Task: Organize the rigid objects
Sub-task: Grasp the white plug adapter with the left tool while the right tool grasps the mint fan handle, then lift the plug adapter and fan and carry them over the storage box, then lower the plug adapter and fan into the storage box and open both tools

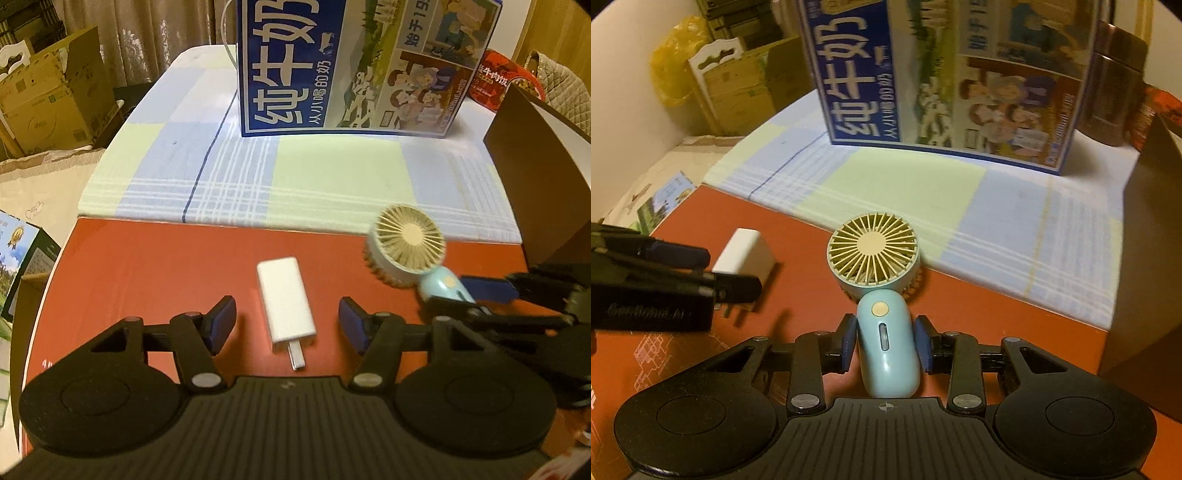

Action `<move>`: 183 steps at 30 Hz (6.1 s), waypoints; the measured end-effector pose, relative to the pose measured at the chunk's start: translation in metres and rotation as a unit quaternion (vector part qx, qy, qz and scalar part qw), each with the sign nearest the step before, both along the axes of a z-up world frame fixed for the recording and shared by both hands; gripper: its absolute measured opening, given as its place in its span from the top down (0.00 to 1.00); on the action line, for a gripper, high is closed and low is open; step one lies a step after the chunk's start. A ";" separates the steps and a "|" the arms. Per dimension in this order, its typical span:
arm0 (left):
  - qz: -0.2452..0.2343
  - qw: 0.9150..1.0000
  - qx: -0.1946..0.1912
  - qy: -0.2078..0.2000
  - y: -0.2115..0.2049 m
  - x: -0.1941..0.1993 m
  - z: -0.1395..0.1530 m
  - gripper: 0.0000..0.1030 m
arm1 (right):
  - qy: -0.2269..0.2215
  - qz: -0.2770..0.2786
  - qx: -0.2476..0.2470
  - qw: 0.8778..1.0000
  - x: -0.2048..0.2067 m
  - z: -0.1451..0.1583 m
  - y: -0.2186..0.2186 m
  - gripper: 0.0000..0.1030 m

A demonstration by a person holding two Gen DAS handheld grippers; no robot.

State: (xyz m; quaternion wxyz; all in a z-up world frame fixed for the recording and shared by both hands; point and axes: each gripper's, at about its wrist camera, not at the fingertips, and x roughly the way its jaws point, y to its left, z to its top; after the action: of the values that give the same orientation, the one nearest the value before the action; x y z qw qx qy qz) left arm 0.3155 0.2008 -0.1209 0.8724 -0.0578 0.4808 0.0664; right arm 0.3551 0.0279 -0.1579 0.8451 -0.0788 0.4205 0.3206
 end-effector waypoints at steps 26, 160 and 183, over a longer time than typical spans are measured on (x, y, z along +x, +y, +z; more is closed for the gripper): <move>-0.062 0.997 0.003 0.051 -0.063 -0.078 -0.007 0.79 | 0.033 -0.033 -0.017 0.999 -0.075 0.004 -0.090 0.70; -0.273 0.962 -0.003 -0.030 -0.404 0.186 0.068 0.79 | 0.003 -0.250 0.030 0.968 0.117 0.083 -0.389 0.71; -0.249 0.968 0.010 -0.022 -0.379 0.202 0.059 0.38 | -0.013 -0.273 0.064 0.960 0.142 0.080 -0.394 0.69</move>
State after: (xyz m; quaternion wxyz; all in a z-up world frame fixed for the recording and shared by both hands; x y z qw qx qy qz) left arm 0.5175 -0.1783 -0.0615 0.8723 0.0708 0.4600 -0.1499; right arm 0.4973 -0.3660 -0.0781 0.9093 0.0889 0.3933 0.1029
